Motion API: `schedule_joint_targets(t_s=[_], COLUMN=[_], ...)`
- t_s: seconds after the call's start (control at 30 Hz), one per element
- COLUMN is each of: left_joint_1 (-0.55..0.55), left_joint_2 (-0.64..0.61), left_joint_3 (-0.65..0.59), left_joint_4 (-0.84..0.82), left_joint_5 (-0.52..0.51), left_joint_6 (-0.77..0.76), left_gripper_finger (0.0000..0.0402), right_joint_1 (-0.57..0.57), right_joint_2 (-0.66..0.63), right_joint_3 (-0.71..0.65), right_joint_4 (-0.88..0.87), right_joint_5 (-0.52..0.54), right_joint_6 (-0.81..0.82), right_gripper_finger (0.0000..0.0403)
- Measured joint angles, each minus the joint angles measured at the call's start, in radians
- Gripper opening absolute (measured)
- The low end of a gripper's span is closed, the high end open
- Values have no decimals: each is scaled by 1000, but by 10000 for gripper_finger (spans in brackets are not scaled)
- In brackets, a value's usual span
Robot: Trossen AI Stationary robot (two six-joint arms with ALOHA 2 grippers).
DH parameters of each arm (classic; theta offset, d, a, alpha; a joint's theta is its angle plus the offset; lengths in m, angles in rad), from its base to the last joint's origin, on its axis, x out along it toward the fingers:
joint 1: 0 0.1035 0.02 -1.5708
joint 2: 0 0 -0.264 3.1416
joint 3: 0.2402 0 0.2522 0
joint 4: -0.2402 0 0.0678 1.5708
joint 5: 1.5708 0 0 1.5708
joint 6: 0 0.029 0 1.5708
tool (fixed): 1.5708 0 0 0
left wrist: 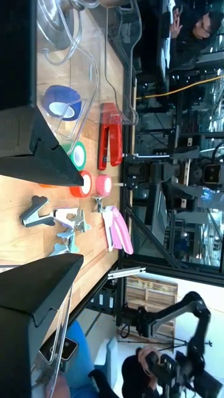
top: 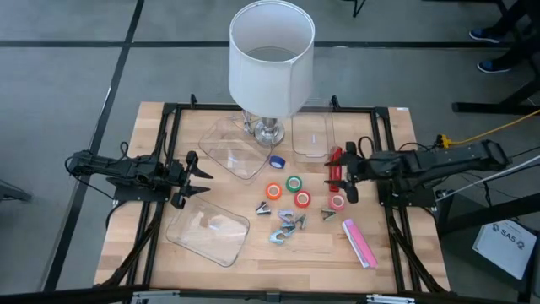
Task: Pick and place Stapler, Stapler remover, tape
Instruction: Put the pink stapler into the top right transparent bin
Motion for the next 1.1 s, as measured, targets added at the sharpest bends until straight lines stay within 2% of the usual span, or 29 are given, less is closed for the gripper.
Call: schedule_joint_targets(t_s=[0.27,0.57,0.9,1.1], left_joint_1=[0,0,0,0], left_joint_2=[0,0,0,0], left_joint_3=[0,0,0,0], left_joint_4=[0,0,0,0], left_joint_5=[0,0,0,0], left_joint_6=[0,0,0,0], left_gripper_finger=[185,185,185,185], right_joint_1=[2,96,271,363], right_joint_2=[180,312,381,441], right_joint_3=[208,347,370,370], right_joint_4=[-251,-453,-537,-560], right_joint_5=[-152,-272,-407,-461], right_joint_6=[342,658,1104,1203], right_gripper_finger=[276,276,276,276])
